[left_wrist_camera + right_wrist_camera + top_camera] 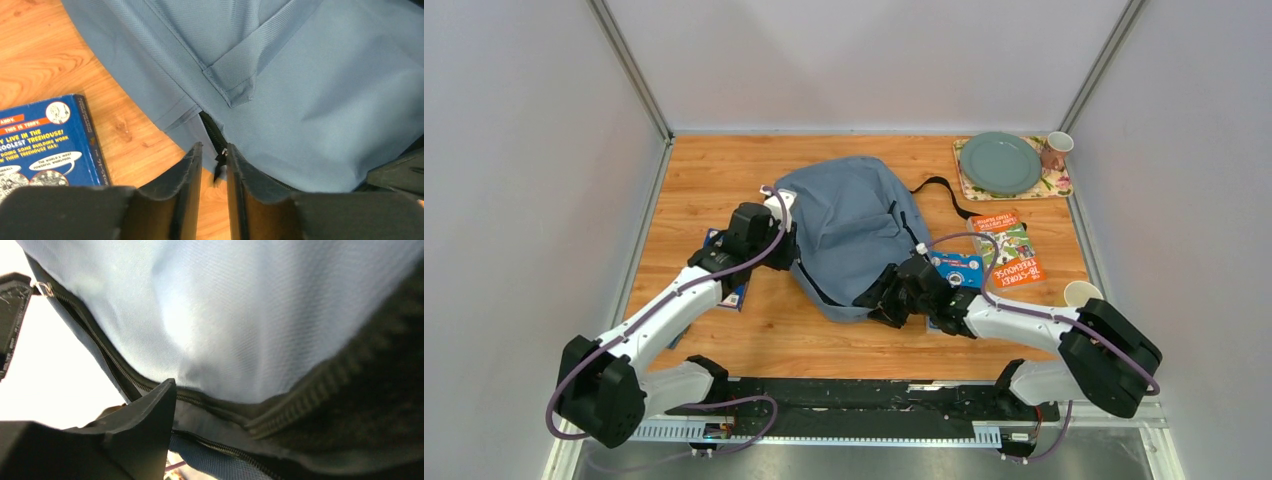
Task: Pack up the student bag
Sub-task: Unzip the student bag at the center of the board.
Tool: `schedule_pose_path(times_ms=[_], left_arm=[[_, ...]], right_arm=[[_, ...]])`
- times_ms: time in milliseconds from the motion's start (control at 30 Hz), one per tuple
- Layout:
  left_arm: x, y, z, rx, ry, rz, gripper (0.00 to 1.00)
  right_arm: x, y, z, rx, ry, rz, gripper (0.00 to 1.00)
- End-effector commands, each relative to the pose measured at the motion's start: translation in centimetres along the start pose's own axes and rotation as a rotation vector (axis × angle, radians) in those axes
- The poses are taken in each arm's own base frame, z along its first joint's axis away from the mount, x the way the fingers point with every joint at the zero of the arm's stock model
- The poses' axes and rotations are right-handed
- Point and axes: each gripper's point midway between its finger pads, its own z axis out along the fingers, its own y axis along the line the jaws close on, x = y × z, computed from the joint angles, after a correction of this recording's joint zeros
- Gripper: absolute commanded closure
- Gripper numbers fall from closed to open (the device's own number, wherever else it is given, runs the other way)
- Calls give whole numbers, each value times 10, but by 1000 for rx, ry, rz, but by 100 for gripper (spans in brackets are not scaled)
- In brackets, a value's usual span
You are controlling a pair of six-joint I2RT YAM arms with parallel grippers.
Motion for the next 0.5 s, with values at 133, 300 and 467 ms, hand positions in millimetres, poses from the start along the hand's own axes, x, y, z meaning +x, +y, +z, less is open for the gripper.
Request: schedule_pose_path(times_ms=[133,300,467], left_arm=[[-1,2,-24,-15,-28,-74,25],[23,31,-39,-161,-9,-146,23],[67,56,-46,-274,71,-238,23]], right_arm=[[-15,21,-20,102,-125,-281,37],[-26,4,-41,154,-185,-300,36],[-31,-5,-61,164,-229,-293,37]])
